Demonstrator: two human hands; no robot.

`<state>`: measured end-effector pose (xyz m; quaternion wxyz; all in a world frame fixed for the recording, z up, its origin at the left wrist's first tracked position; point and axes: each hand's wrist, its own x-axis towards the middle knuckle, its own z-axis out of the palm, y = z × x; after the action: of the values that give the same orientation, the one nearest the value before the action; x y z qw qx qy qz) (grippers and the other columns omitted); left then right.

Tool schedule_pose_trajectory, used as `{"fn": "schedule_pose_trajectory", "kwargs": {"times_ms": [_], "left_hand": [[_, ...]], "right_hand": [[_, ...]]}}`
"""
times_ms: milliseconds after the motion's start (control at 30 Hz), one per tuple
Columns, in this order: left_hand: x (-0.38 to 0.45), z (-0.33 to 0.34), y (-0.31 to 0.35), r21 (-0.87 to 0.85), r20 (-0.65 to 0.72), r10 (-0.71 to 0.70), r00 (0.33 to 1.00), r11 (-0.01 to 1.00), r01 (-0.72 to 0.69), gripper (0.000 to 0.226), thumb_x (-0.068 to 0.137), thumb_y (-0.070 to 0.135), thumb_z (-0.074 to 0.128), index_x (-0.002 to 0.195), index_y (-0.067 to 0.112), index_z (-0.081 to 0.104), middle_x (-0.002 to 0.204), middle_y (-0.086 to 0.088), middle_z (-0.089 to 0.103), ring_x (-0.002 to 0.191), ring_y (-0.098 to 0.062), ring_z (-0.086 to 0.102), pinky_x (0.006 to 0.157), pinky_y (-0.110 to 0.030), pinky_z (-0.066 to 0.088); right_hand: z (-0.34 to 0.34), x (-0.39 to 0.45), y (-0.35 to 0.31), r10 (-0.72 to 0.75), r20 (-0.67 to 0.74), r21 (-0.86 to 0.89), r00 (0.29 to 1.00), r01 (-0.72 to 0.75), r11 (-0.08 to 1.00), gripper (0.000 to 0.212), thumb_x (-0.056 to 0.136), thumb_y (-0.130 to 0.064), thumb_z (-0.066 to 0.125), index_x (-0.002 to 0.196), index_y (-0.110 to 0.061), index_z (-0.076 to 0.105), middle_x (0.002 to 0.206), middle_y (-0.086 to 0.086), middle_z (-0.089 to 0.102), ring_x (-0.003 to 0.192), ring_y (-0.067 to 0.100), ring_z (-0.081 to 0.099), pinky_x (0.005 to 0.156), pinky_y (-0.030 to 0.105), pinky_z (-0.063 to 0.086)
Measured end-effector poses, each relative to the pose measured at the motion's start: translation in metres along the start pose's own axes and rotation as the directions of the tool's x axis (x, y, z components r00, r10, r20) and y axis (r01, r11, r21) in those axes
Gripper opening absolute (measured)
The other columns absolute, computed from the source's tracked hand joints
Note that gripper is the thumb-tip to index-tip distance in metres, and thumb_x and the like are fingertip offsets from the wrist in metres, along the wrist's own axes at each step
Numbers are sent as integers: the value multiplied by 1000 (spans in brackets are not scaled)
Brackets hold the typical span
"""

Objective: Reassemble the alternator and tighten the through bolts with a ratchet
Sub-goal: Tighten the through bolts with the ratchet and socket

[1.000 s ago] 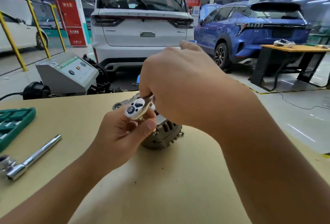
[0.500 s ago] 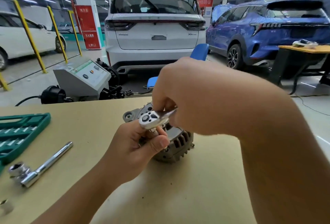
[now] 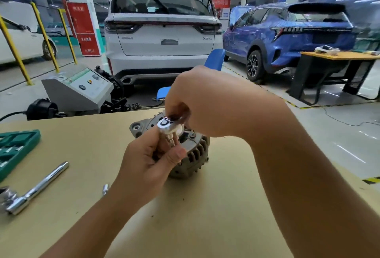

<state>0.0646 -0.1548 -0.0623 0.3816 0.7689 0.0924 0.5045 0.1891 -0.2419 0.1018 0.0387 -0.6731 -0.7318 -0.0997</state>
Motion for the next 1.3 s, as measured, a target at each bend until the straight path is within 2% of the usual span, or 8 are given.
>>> {"fn": "schedule_pose_trajectory", "kwargs": {"times_ms": [167, 300, 467, 600, 733, 1000, 1200, 1300], "left_hand": [[-2, -7, -1, -26, 15, -11, 1000, 1000, 12, 10, 90, 38, 69, 86, 30, 65, 72, 0, 60, 67, -26, 57, 63, -36, 48], [-1, -11, -3, -18, 18, 3, 1000, 1000, -3, 9, 90, 37, 70, 89, 28, 69, 77, 2, 67, 70, -21, 63, 64, -34, 53], [3, -9, -7, -41, 29, -17, 999, 999, 18, 9, 89, 39, 70, 88, 31, 64, 68, 4, 54, 63, -18, 49, 60, -28, 43], [0, -6, -8, 20, -11, 3, 1000, 1000, -3, 12, 90, 42, 67, 88, 31, 61, 70, 0, 53, 65, -22, 49, 61, -29, 43], [7, -10, -13, 5, -58, -5, 998, 1000, 5, 12, 89, 42, 68, 88, 31, 63, 73, -7, 54, 66, -14, 52, 64, -21, 46], [46, -16, -24, -38, -139, -46, 989, 998, 41, 15, 93, 29, 75, 89, 20, 64, 79, -18, 60, 69, -25, 58, 68, -24, 51], [45, -23, -22, -85, -72, -81, 994, 994, 75, 24, 93, 34, 72, 90, 12, 63, 77, -26, 57, 73, -48, 54, 62, -42, 53], [32, -30, -19, -98, 41, -85, 996, 991, 89, 22, 85, 37, 78, 91, 17, 70, 73, -20, 63, 69, -43, 60, 58, -30, 56]], "right_hand": [[13, 1, -6, 5, -96, -113, 995, -16, 993, 27, 88, -30, 67, 70, -30, 48, 71, -13, 45, 65, 7, 49, 49, 23, 29], [10, -5, -9, -7, 3, -95, 1000, 7, 995, 11, 89, -31, 63, 83, -29, 54, 73, -16, 50, 69, 4, 50, 56, 24, 37], [8, 1, -16, 0, -193, -127, 981, -25, 992, 29, 83, -4, 63, 90, -29, 74, 75, -8, 62, 74, 16, 55, 103, 41, 42], [17, 10, -16, 16, -193, -88, 981, -33, 996, 30, 83, 4, 59, 91, -19, 76, 77, 4, 64, 70, 23, 58, 60, 33, 49], [19, 15, -10, 23, -250, -94, 968, -48, 994, 24, 83, 2, 57, 78, -18, 69, 67, 2, 55, 72, 28, 62, 51, 29, 38], [15, 42, -19, 75, -411, -140, 908, -144, 980, 22, 78, -3, 55, 68, -23, 49, 61, -8, 46, 64, 15, 43, 102, 34, 37], [4, 55, -13, 132, -259, -12, 957, -139, 990, 20, 83, -5, 56, 73, -22, 51, 66, -6, 46, 57, 12, 40, 54, 25, 27], [11, 50, -10, 86, -102, -33, 991, -90, 995, 26, 85, -8, 55, 64, -21, 49, 64, -4, 48, 56, 15, 45, 44, 24, 32]]}}
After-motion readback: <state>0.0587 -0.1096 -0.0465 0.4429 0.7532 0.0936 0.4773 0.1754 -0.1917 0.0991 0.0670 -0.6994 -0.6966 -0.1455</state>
